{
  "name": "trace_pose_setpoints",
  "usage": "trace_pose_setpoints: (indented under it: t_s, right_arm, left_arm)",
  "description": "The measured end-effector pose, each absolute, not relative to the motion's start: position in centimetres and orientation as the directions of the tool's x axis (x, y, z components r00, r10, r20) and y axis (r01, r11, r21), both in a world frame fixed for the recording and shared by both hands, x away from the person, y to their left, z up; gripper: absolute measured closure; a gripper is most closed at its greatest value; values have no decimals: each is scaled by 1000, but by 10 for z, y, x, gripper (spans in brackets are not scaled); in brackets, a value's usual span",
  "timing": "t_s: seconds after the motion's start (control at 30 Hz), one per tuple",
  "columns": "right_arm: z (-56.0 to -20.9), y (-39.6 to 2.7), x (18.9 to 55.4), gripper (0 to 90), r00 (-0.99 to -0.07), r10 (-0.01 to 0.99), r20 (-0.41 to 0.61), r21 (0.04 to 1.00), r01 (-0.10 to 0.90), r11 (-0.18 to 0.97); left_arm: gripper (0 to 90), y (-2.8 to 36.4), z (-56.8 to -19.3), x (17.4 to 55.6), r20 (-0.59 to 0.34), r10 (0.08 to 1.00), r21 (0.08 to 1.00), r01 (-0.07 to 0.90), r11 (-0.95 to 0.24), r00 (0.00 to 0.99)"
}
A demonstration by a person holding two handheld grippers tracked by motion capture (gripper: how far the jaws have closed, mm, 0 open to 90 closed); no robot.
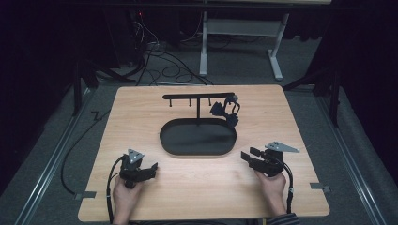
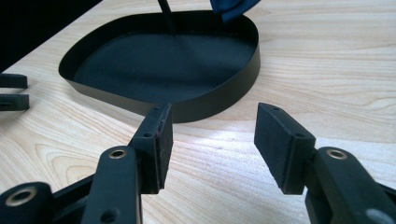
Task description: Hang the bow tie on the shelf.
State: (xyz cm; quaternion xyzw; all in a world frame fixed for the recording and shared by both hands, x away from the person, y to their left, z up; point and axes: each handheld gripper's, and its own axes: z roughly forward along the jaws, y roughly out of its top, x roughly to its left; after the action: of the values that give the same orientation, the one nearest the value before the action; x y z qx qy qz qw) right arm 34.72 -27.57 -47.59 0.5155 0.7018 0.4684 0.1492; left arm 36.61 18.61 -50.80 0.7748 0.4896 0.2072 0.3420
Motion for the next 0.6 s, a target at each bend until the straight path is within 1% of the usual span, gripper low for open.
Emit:
trace_pose_setpoints:
  t_s: [0.6]
  right_arm:
    - [-486, -269, 353, 487, -403, 891, 208, 793, 602, 87]
  left_arm:
    - [205, 186, -508, 366, -14, 901, 733, 617, -286, 435]
